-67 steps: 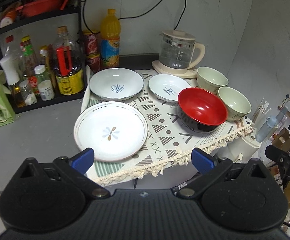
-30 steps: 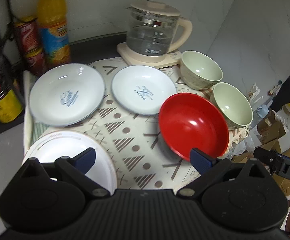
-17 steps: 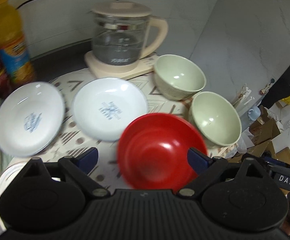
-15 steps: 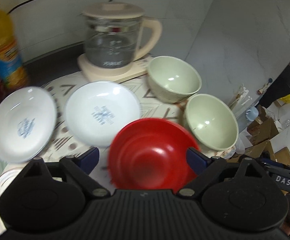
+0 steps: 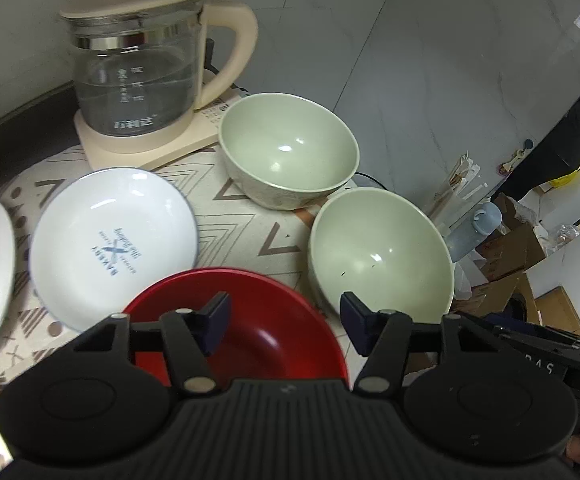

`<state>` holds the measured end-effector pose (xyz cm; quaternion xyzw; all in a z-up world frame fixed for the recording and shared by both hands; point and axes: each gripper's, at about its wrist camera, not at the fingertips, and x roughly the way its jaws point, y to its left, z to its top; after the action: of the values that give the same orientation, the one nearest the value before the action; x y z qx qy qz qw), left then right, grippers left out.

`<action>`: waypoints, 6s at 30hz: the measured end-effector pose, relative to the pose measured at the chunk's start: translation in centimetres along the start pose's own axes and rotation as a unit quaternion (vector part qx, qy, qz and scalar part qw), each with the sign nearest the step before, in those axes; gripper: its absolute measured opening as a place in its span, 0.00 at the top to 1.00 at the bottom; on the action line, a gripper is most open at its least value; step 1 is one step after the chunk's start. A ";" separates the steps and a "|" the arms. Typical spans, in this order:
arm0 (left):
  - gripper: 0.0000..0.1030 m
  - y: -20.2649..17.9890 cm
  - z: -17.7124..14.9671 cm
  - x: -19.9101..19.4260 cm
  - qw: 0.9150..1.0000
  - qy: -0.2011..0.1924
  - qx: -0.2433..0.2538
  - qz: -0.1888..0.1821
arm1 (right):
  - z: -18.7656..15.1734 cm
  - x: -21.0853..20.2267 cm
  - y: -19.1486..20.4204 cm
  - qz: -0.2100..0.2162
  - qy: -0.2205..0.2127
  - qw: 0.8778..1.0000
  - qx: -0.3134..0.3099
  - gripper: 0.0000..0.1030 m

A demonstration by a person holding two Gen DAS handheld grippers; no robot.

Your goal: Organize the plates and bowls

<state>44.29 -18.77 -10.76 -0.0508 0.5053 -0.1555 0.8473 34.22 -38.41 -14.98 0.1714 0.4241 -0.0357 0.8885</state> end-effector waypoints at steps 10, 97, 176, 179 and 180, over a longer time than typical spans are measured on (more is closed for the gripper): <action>0.70 -0.8 1.8 3.9 1.000 0.021 -0.016 -0.008 | 1.5 2.7 -1.1 0.022 0.025 0.999 -0.002 0.71; 0.89 6.9 -7.5 -6.6 0.995 -0.037 -0.087 0.042 | -4.7 -3.3 10.6 0.075 -0.050 0.984 -0.151 0.85; 0.44 4.4 1.7 0.7 0.988 -0.019 -0.139 0.063 | 4.3 3.9 3.3 0.097 -0.021 0.994 -0.055 0.45; 0.44 4.3 2.4 1.8 0.987 -0.023 -0.148 0.063 | 5.3 4.8 3.0 0.099 -0.021 0.993 -0.059 0.45; 0.44 4.3 2.6 2.2 0.986 -0.025 -0.152 0.064 | 5.7 5.3 2.9 0.100 -0.021 0.993 -0.061 0.45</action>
<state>48.47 -15.56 -12.37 -0.1503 0.5040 -0.0215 0.8502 42.39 -37.14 -14.92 0.1571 0.3871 0.0755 0.9054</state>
